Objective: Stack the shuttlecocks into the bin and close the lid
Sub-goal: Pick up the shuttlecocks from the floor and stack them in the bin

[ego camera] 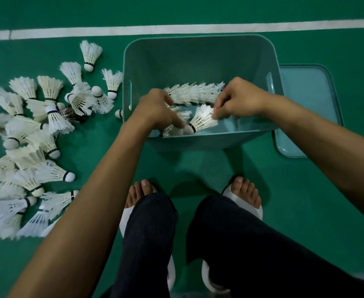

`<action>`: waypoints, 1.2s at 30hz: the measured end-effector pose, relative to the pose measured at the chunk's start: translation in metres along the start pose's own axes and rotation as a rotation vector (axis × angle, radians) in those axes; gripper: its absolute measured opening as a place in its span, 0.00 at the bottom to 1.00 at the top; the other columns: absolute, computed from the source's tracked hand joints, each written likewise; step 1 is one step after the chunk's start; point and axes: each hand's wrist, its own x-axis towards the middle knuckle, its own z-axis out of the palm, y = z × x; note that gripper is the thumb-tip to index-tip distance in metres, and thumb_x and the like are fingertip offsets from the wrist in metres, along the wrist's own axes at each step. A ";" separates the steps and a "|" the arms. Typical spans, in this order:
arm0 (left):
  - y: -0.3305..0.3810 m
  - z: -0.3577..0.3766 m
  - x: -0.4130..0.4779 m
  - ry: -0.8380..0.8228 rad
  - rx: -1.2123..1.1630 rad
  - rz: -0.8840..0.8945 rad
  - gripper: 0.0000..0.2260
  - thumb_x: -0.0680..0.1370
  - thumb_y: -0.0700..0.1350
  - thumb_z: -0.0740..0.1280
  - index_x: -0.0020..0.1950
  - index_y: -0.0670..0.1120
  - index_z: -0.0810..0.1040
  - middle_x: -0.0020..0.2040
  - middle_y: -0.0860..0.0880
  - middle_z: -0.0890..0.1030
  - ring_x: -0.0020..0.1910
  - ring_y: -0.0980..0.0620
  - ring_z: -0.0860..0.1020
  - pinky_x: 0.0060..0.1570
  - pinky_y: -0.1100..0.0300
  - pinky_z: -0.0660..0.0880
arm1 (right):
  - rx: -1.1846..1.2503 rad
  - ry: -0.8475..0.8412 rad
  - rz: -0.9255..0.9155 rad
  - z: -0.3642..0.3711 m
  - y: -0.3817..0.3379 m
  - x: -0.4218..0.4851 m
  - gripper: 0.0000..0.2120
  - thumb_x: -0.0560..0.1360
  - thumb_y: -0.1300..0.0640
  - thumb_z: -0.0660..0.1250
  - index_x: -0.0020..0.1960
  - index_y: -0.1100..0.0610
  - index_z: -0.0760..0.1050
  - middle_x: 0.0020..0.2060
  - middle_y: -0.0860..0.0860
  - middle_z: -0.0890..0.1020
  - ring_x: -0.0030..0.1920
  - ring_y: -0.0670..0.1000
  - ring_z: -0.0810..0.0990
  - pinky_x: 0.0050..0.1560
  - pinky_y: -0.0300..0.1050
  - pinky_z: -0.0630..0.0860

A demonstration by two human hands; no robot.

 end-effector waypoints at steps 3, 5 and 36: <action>-0.001 -0.002 0.004 0.160 0.027 0.018 0.23 0.67 0.45 0.85 0.58 0.42 0.83 0.52 0.47 0.79 0.50 0.47 0.79 0.49 0.58 0.74 | 0.141 0.014 0.330 -0.001 0.005 0.005 0.05 0.71 0.65 0.78 0.42 0.66 0.83 0.30 0.56 0.85 0.28 0.49 0.80 0.30 0.41 0.75; 0.001 -0.003 0.006 0.258 0.043 0.034 0.17 0.69 0.44 0.83 0.53 0.42 0.83 0.48 0.47 0.78 0.49 0.47 0.78 0.51 0.56 0.76 | 0.154 0.006 0.455 0.001 0.006 0.012 0.07 0.71 0.66 0.77 0.38 0.66 0.80 0.24 0.55 0.82 0.21 0.47 0.76 0.28 0.41 0.74; 0.017 0.007 0.017 -0.134 -0.501 -0.045 0.10 0.72 0.37 0.79 0.51 0.40 0.82 0.43 0.47 0.83 0.41 0.53 0.81 0.39 0.64 0.80 | 0.166 -0.061 -0.232 -0.005 -0.026 -0.009 0.07 0.70 0.63 0.79 0.48 0.62 0.86 0.43 0.59 0.87 0.41 0.49 0.83 0.50 0.47 0.81</action>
